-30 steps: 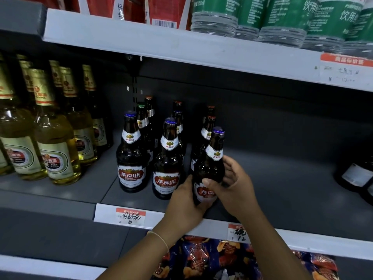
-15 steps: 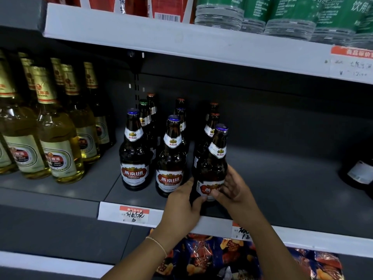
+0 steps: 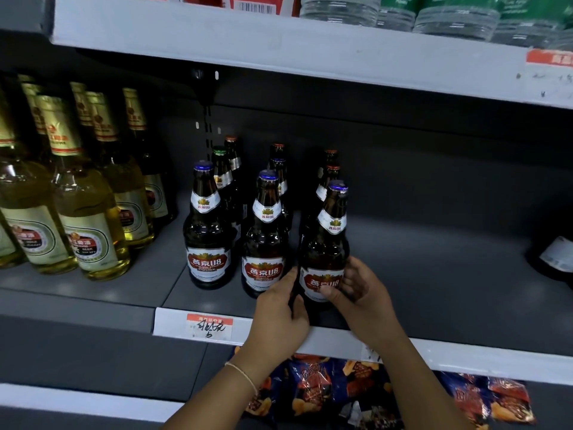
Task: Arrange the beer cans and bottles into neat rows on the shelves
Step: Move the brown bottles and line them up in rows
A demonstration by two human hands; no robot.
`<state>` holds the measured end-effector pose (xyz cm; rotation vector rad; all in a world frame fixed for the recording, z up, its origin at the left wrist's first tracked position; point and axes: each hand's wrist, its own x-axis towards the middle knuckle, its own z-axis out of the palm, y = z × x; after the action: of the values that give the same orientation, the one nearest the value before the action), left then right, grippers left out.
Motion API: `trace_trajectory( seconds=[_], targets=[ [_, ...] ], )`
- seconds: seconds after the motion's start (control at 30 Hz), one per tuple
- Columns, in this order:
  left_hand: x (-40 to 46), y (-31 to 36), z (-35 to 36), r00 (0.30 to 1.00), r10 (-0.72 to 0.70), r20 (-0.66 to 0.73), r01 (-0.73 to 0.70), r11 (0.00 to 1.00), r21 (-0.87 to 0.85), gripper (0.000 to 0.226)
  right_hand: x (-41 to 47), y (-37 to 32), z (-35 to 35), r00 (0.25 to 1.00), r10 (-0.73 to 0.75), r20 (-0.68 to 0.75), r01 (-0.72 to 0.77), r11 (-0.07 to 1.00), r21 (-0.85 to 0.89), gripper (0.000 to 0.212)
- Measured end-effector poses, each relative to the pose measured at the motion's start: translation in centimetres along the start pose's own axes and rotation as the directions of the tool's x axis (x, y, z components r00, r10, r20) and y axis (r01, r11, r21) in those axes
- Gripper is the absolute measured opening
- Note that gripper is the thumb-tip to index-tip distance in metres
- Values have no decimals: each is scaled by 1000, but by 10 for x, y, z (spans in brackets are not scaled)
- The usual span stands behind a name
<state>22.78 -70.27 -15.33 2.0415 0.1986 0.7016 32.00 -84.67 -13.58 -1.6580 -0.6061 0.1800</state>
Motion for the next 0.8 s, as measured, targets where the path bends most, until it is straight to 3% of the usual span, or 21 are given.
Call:
trace_trajectory(
  seconds=[0.37, 0.7, 0.8],
  targets=[
    [1, -4, 1, 999, -50, 21, 50, 999, -18, 62, -1, 2, 1, 1000, 21, -17, -21, 1000, -9, 58],
    [3, -7, 0, 995, -65, 75, 68, 997, -32, 64, 0, 3, 4, 998, 29, -56, -32, 998, -50, 69],
    [2, -4, 0, 997, -52, 55, 53, 998, -19, 62, -1, 0, 3, 999, 32, -40, -35, 996, -77, 63]
  ],
)
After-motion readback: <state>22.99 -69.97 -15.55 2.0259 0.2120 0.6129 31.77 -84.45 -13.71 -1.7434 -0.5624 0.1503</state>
